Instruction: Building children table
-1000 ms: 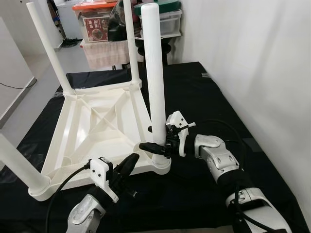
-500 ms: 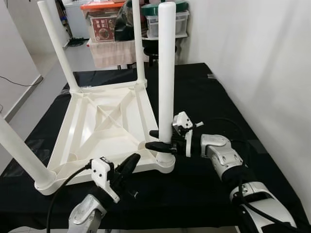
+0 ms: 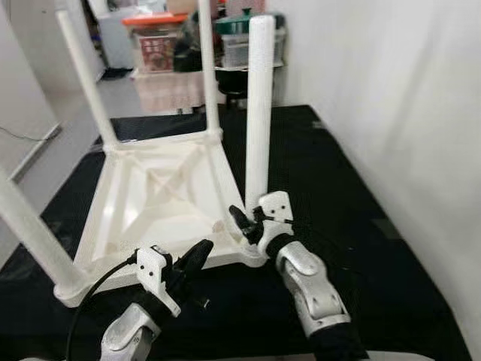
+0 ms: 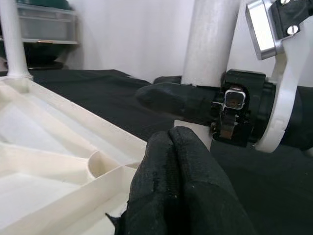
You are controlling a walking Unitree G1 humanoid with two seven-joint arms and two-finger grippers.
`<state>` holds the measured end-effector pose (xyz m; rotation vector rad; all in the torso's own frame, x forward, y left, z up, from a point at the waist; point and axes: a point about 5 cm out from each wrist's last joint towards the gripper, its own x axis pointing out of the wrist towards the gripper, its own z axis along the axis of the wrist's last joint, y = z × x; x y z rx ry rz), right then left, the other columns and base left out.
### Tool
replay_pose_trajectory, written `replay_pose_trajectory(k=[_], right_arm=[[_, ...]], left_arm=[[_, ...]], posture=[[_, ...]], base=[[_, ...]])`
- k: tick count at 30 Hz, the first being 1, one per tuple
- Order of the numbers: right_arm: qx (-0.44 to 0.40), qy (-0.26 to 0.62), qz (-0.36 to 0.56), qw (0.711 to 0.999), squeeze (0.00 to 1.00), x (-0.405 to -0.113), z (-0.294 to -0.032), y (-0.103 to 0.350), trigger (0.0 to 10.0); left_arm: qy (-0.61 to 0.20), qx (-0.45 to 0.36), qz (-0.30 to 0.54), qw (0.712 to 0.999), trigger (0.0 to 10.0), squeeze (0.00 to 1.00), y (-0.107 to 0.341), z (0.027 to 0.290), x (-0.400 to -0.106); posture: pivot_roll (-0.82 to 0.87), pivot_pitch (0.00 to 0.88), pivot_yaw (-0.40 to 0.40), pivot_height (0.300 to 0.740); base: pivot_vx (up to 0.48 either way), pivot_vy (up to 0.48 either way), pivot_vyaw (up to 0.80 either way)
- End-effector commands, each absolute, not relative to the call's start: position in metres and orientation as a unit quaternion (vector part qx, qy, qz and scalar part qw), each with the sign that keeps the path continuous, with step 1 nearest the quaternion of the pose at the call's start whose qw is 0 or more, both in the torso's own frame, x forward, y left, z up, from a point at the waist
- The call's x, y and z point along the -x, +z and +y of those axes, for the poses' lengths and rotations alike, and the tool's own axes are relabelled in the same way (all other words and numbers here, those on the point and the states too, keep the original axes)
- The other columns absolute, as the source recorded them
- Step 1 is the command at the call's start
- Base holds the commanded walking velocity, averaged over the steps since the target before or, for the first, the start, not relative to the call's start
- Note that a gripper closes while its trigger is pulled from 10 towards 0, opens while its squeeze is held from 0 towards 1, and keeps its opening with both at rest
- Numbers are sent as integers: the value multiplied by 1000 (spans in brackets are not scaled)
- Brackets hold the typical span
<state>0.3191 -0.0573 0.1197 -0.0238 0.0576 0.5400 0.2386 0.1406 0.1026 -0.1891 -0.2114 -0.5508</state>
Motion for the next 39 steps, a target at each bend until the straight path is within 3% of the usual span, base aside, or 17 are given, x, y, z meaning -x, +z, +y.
replay_pose_trajectory(k=[1, 2, 6, 7, 8, 9, 11, 12, 13, 16, 18, 25, 26, 28, 29, 39], right_arm=[[2, 285, 103, 953, 0, -309, -51, 89, 2902], [3, 298, 92, 950, 0, -316, -50, 95, 10000], [1, 309, 84, 947, 0, -321, -49, 102, 10000], [-9, 341, 73, 937, 1000, -325, -47, 111, 10000], [-11, 387, 50, 921, 1000, -328, -47, 125, 10000], [-9, 445, 30, 895, 63, -329, -52, 138, 10000], [-9, 445, 30, 895, 63, -329, -52, 138, 10000], [-4, 480, 17, 877, 63, -329, -55, 147, 10000], [14, 506, 12, 862, 0, -332, -62, 152, 10000], [26, 517, 12, 855, 0, -334, -67, 154, 10000], [53, 551, 31, 832, 0, -345, -81, 155, 10000], [54, 566, 48, 821, 0, -356, -92, 159, 10000], [51, 561, 55, 825, 0, -360, -96, 160, 6588], [51, 561, 55, 825, 0, -360, -96, 160, 6588], [43, 554, 62, 829, 0, -362, -99, 159, 0], [14, 505, 76, 859, 0, -353, -127, 137, 0]], left_arm=[[-273, 93, -94, 953, 10000, 0, 100, 142, -239], [-269, 91, -96, 954, 10000, 0, 100, 142, -239], [-266, 89, -99, 955, 10000, 0, 101, 142, -240], [-264, 88, -100, 955, 10000, 0, 101, 142, -240], [-263, 88, -100, 955, 10000, 0, 101, 142, -240], [-264, 89, -100, 955, 10000, 0, 101, 141, -240], [-264, 89, -100, 955, 10000, 0, 101, 141, -240], [-265, 90, -99, 955, 10000, 0, 101, 141, -240], [-266, 90, -99, 955, 10000, 0, 101, 141, -241], [-266, 91, -99, 954, 10000, 0, 101, 140, -241], [-268, 92, -98, 954, 10000, 0, 100, 139, -241], [-269, 93, -97, 954, 10000, 0, 100, 138, -241], [-275, 96, -94, 952, 10000, 0, 99, 137, -240], [-275, 96, -94, 952, 10000, 0, 99, 137, -240], [-278, 94, -92, 952, 10000, 0, 99, 136, -240], [-278, 81, -89, 953, 10000, 0, 98, 136, -238]], posture=[[35, 0, 27, 740], [39, 0, 24, 740], [39, 0, 21, 740], [41, 0, 20, 740], [45, 0, 21, 740], [46, 0, 22, 740], [46, 0, 22, 740], [46, 0, 22, 740], [47, 0, 18, 740], [47, 0, 18, 740], [58, 0, 9, 740], [71, 0, 2, 740], [77, 0, 0, 740], [77, 0, 0, 740], [74, 0, 4, 740], [66, 0, 13, 740]], base=[[0, 0, 0], [0, 0, 0], [0, 0, 0], [0, 0, 0], [0, 0, 0], [0, 0, 0], [0, 0, 0], [0, 0, 0], [0, 0, 0], [0, 0, 0], [0, 0, 0], [0, 0, 0], [0, 0, 0], [0, 0, 0], [0, 0, 0], [0, 0, 0]])
